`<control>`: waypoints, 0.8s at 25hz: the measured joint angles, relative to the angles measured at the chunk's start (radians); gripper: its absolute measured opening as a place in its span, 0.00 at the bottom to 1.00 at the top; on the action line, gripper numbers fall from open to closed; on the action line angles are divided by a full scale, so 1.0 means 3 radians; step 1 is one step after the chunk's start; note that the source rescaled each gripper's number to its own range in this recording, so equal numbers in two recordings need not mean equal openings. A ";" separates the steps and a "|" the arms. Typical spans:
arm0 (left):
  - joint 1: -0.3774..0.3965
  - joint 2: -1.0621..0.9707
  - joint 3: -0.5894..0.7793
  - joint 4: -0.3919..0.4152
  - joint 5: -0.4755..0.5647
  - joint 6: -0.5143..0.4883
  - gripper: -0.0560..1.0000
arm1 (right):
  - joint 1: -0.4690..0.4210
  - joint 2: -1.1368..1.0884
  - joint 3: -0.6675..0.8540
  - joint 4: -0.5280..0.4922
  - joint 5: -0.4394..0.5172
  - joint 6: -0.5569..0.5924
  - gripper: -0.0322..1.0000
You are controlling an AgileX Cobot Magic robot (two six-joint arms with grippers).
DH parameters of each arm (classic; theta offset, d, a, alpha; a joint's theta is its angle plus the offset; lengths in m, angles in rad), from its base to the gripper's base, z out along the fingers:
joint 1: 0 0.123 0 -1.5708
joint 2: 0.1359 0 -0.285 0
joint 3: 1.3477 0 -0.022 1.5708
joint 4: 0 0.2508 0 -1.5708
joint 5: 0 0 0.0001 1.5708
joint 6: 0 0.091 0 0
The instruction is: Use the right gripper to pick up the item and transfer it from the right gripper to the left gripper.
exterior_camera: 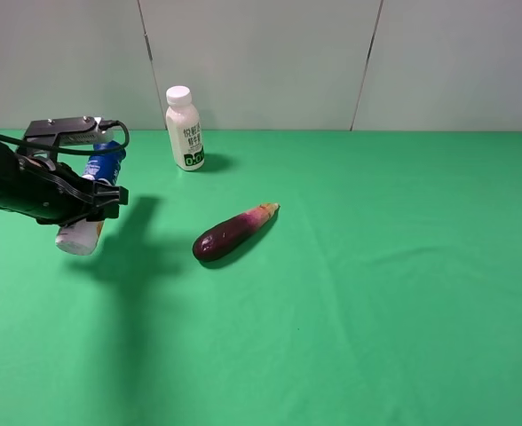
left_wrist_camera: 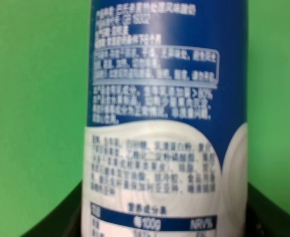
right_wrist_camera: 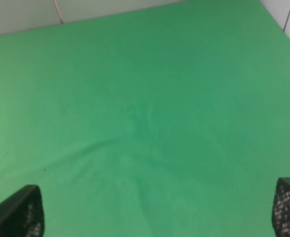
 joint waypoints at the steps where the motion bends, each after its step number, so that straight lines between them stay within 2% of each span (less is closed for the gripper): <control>1: -0.0002 0.0055 -0.0007 -0.0008 -0.0021 0.0000 0.05 | 0.0000 0.0000 0.0000 0.0000 0.0000 0.0000 1.00; 20: 0.0078 0.0419 -0.0174 -0.0015 -0.0085 0.0000 0.05 | 0.0000 0.0000 0.0000 0.0000 0.0000 0.0000 1.00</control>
